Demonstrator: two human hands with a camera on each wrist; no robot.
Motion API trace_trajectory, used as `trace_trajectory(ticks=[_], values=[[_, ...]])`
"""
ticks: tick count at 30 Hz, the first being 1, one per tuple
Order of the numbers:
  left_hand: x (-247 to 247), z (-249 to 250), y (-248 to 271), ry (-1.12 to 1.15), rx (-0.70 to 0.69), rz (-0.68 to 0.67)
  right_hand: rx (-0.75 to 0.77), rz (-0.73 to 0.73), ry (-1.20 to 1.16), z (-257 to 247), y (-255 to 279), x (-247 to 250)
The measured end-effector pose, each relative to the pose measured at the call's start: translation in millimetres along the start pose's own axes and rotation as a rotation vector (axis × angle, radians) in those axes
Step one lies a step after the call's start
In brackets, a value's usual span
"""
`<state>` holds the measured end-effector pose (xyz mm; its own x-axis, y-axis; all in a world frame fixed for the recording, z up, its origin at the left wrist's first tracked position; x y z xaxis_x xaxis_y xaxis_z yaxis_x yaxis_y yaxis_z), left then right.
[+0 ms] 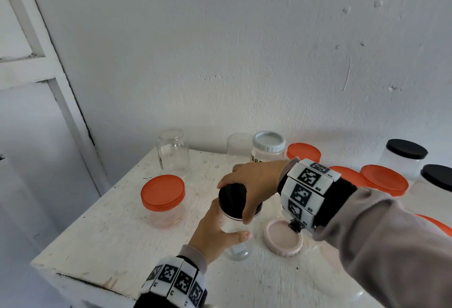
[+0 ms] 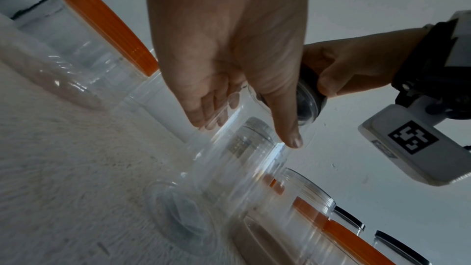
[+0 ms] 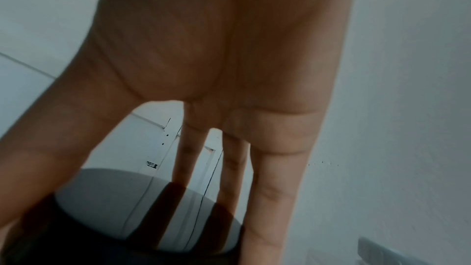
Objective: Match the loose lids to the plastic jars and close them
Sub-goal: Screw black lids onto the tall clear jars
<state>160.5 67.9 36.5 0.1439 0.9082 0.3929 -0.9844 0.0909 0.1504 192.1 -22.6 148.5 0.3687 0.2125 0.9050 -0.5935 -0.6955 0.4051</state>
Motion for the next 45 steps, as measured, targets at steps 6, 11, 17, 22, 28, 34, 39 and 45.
trace_trajectory(ticks=[6, 11, 17, 22, 28, 34, 39, 45], values=[[0, 0, 0, 0.003, -0.007, 0.011, 0.011, 0.103, 0.017, 2, -1, 3], [-1, -1, 0, 0.024, -0.013, -0.003, -0.096, 0.214, 0.048, 6, -3, -2], [-1, -2, -2, 0.006, -0.006, 0.008, -0.011, 0.014, -0.048, 3, 3, -3], [-1, -2, -2, 0.019, -0.005, 0.007, 0.05, 0.076, -0.025, 1, 0, 1], [-2, -2, -1, 0.033, -0.016, -0.008, -0.101, 0.161, 0.001, 6, -4, -4], [0, -1, -1, -0.01, -0.018, 0.013, 0.008, 0.013, -0.059, 1, 0, -5], [-1, -3, -2, 0.017, -0.014, 0.005, -0.024, 0.098, -0.042, 3, -1, -3], [-1, -3, -4, 0.006, -0.038, 0.01, -0.171, 0.234, 0.077, 7, -2, -13]])
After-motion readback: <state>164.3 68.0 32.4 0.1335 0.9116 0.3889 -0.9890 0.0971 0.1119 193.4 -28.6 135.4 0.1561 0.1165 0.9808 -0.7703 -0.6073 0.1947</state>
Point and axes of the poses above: each hand's wrist, its own y-axis away from the middle knuckle, its own x-axis out of the back of the hand, z = x × y, the point moved 6 cm from there along -y, towards the middle knuckle, and after that the axes turned 13 degrees about x, right-handed, at the moved point
